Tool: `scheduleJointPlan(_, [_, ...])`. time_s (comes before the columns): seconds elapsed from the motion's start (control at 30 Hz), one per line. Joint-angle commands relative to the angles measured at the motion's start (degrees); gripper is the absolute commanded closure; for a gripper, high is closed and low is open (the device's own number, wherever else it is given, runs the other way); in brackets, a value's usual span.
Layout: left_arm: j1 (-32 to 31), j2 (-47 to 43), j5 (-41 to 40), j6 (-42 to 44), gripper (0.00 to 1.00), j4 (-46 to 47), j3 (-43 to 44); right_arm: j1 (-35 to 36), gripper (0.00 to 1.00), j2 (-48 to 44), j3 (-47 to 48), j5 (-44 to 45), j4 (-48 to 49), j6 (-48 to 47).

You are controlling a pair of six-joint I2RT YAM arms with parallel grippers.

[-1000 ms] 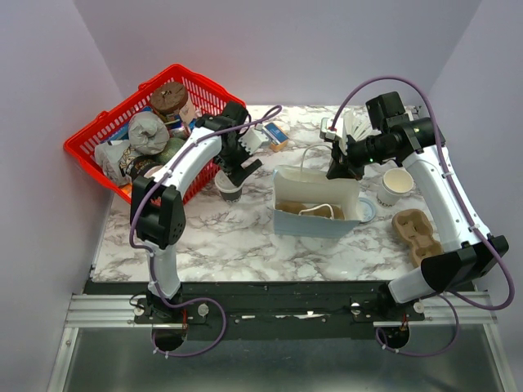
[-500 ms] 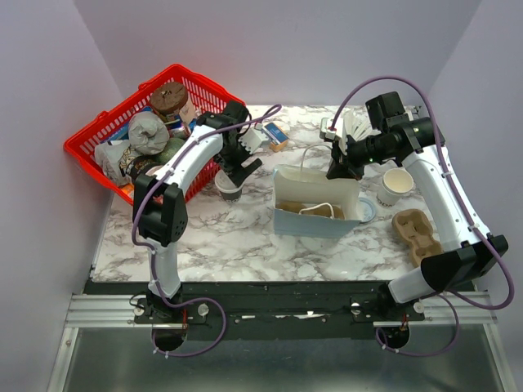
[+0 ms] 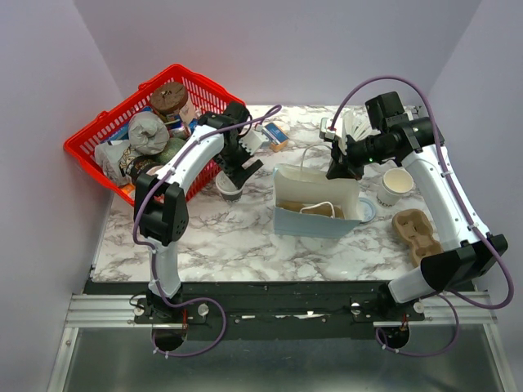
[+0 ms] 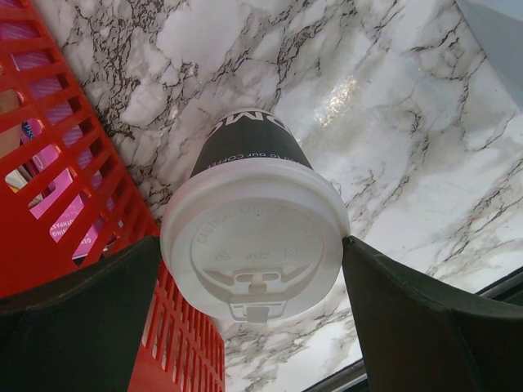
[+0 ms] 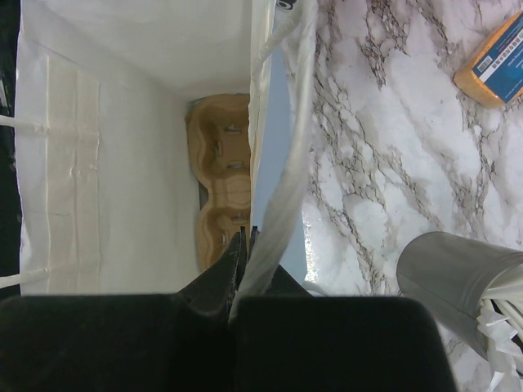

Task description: Pack the takeout coffee

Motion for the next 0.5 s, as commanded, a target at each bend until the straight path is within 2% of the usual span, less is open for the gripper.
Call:
scheduleJointPlan(0.0, [0.24, 0.7, -0.65, -0.59, 0.03, -0.22, 0.51, 0.17, 0.99, 0.1, 0.29, -0.73, -0.31, 0.94])
scheduleJointPlan(0.2, [0.32, -1.76, -2.32, -0.41, 0.02, 3.74, -0.46, 0.17, 0.99, -0.08, 0.21, -0.65, -0.22, 0.94])
scheduleJointPlan(0.47, [0.15, -0.8, -2.67, -0.85, 0.02, 1.72, 0.59, 0.17, 0.99, -0.08, 0.21, -0.56, -0.22, 1.03])
